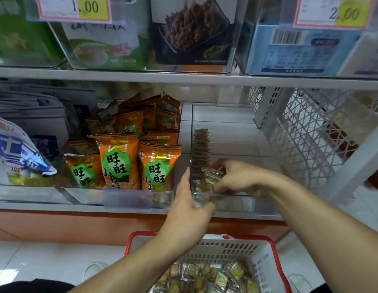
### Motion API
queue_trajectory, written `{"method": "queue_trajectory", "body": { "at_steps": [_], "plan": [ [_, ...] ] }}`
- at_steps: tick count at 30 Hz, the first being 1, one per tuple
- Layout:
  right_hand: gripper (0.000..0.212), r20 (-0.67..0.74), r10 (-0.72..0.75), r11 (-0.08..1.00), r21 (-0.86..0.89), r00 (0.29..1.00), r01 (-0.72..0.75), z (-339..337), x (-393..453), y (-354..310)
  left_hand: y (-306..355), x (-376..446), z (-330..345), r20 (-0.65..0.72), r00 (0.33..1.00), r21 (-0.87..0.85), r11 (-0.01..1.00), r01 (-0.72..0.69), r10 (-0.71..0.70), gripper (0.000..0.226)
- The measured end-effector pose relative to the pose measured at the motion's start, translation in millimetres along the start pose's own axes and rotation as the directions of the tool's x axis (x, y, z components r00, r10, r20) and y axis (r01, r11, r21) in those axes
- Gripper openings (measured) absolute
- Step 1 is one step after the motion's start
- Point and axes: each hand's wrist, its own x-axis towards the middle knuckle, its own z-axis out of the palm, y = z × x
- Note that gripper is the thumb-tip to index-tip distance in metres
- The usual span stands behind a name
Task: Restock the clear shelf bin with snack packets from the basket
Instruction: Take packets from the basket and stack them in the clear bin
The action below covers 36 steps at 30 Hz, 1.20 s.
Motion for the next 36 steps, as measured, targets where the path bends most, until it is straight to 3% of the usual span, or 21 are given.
{"method": "queue_trajectory", "body": {
  "at_steps": [3, 8, 15, 18, 23, 28, 36],
  "plan": [
    [0.04, 0.035, -0.011, 1.0, 0.006, 0.999, 0.01, -3.0, 0.5, -1.9, -0.8, 1.0, 0.3, -0.008, 1.0, -0.005, 1.0, -0.011, 0.011, 0.093],
    [0.054, 0.145, -0.013, 0.995, 0.104, 0.989, -0.002, -22.1, -0.4, -0.7, 0.1, 1.5, -1.0, -0.021, 1.0, 0.009, 1.0, -0.018, 0.018, 0.091],
    [0.055, 0.244, 0.049, 0.998, 0.025, 0.969, -0.057, -10.8, 4.2, 5.4, 1.1, 2.0, 0.7, -0.035, 0.999, 0.049, 0.999, -0.023, 0.025, 0.088],
    [0.05, 0.342, 0.025, 0.975, 0.197, 0.939, -0.098, -10.7, 3.6, 6.2, 1.4, 2.4, -0.3, -0.026, 0.999, 0.048, 0.999, -0.018, 0.02, 0.09],
    [0.036, 0.21, 0.059, 0.974, 0.202, 0.976, -0.102, -9.3, 6.5, 10.9, 0.4, 2.5, -0.7, -0.027, 0.999, 0.052, 0.998, -0.02, 0.022, 0.091],
    [0.03, -0.042, 0.0, 0.998, -0.069, 0.999, -0.003, 11.8, 10.1, 4.8, -2.0, 1.5, 1.1, -0.018, 0.999, 0.082, 0.995, -0.049, 0.051, 0.096],
    [0.021, -0.022, 0.015, 0.96, -0.28, 1.0, -0.021, 7.7, 10.3, -5.0, -7.3, 2.2, 4.3, -0.018, 0.996, 0.05, 0.995, -0.087, 0.088, 0.097]
  ]
}}
